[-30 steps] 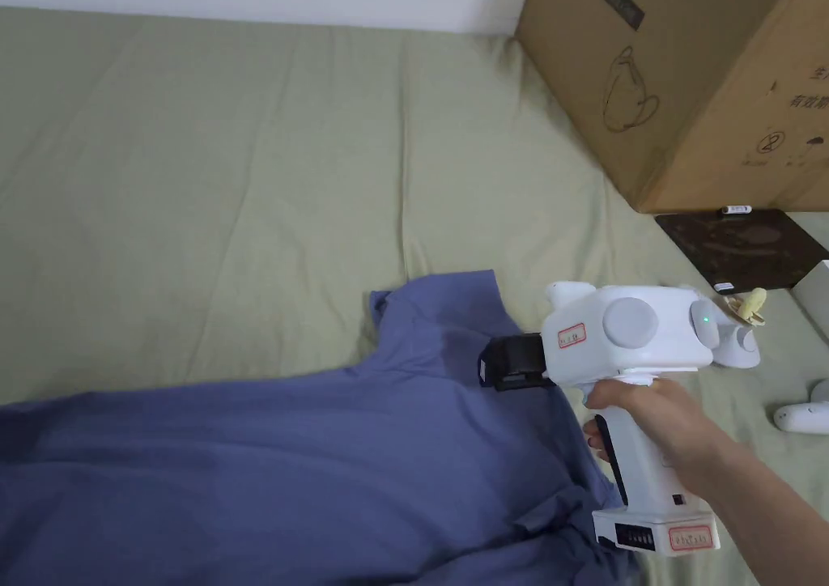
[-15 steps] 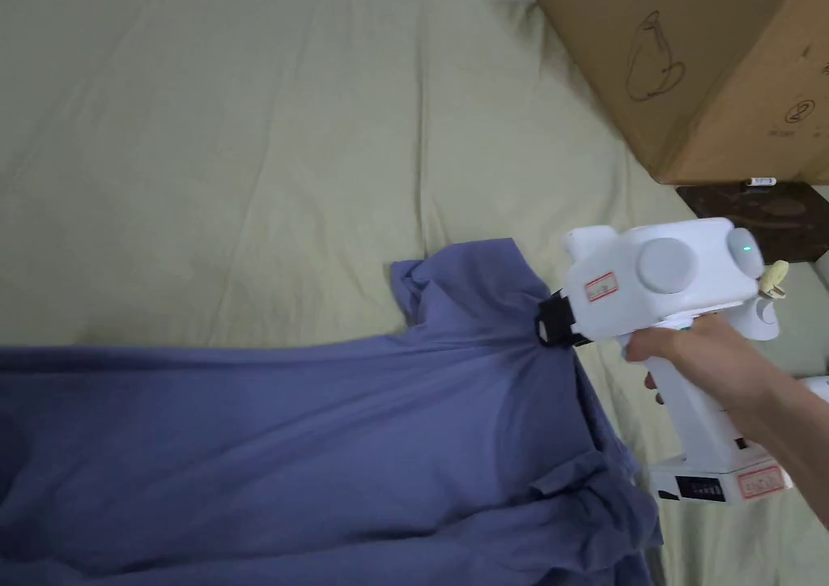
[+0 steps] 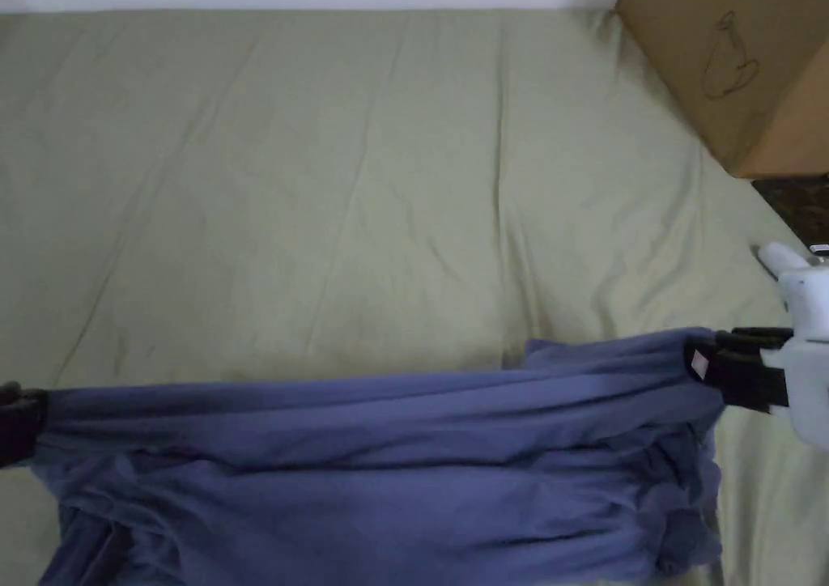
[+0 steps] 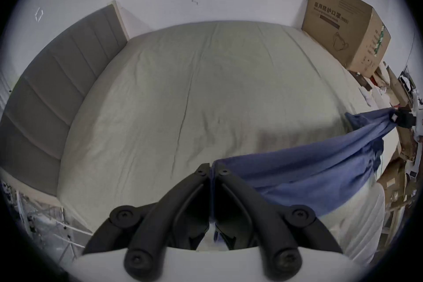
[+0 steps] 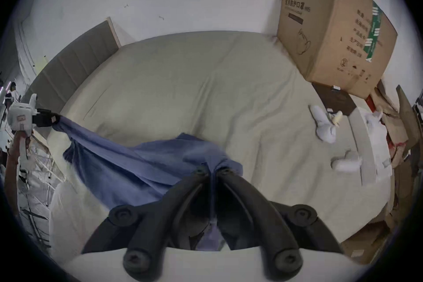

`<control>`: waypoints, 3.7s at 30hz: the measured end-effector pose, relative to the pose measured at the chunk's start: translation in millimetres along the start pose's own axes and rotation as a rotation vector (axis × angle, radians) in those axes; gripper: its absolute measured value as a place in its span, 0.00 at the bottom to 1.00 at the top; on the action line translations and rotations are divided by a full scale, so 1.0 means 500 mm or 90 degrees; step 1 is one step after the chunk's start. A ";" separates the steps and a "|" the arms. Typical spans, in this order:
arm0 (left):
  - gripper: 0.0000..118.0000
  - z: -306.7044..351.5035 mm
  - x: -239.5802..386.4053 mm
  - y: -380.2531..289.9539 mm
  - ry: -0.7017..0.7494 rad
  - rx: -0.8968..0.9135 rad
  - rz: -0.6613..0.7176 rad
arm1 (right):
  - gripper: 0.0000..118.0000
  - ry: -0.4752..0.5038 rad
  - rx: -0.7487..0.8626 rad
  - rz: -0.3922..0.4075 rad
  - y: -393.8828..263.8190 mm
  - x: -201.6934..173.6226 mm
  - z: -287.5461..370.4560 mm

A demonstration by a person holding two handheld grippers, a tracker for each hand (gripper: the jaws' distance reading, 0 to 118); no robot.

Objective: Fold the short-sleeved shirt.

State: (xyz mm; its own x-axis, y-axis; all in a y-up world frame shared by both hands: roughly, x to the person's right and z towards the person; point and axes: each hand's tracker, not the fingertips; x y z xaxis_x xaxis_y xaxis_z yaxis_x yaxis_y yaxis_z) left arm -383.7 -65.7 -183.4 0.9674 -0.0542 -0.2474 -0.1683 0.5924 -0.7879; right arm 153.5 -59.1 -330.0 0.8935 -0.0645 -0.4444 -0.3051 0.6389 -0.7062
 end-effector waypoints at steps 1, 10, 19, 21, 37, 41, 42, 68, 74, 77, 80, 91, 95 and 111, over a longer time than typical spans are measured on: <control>0.01 0.001 -0.003 -0.020 -0.003 -0.011 0.004 | 0.02 -0.002 0.000 0.000 -0.027 -0.009 0.015; 0.01 -0.088 0.012 -0.160 -0.006 -0.156 -0.013 | 0.02 -0.014 -0.112 0.002 -0.202 -0.016 -0.038; 0.20 -0.111 0.017 -0.154 -0.002 -0.165 -0.024 | 0.16 -0.016 -0.120 -0.019 -0.217 -0.011 -0.084; 0.99 -0.080 0.001 -0.152 0.019 -0.120 -0.011 | 0.85 -0.001 -0.072 -0.046 -0.208 -0.009 -0.056; 0.00 0.328 0.078 -0.099 0.192 0.489 0.029 | 0.00 -0.131 0.482 -0.054 -0.118 -0.154 0.258; 0.00 0.310 0.067 -0.103 0.099 0.427 0.028 | 0.00 -0.097 0.459 -0.094 -0.108 -0.163 0.277; 0.00 0.302 0.071 -0.112 0.115 0.438 0.012 | 0.00 -0.110 0.456 -0.103 -0.104 -0.169 0.284; 1.00 -0.219 -0.260 -0.185 -0.497 -0.179 0.397 | 0.00 -0.089 0.363 -0.072 -0.094 -0.233 0.177; 0.99 -0.278 -0.170 -0.166 -0.598 -0.142 0.356 | 0.00 -0.065 0.352 -0.076 -0.081 -0.247 0.160; 0.10 -0.320 -0.194 -0.179 -0.644 -0.108 0.369 | 0.00 -0.066 0.350 -0.063 -0.075 -0.247 0.156; 0.10 -0.321 -0.145 -0.201 -0.604 -0.164 0.332 | 0.00 -0.066 0.352 -0.055 -0.070 -0.243 0.154; 0.11 -0.191 -0.243 -0.142 -0.478 -0.129 0.325 | 0.00 -0.057 0.375 -0.069 -0.073 -0.220 0.157; 0.11 -0.139 -0.304 -0.109 -0.356 -0.129 0.330 | 0.00 -0.054 0.385 -0.084 -0.085 -0.203 0.164; 0.11 -0.063 0.017 0.020 -0.174 -0.172 0.223 | 0.00 -0.066 0.423 -0.144 -0.139 -0.106 0.211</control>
State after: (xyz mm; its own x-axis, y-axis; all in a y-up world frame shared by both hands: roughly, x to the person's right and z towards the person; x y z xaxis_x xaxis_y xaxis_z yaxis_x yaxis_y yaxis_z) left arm -383.0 -85.8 -211.2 0.8525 0.3433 -0.3942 -0.4984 0.3063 -0.8110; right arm 162.2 -19.3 -199.5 0.9479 -0.1984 -0.2491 0.1275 0.9533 -0.2738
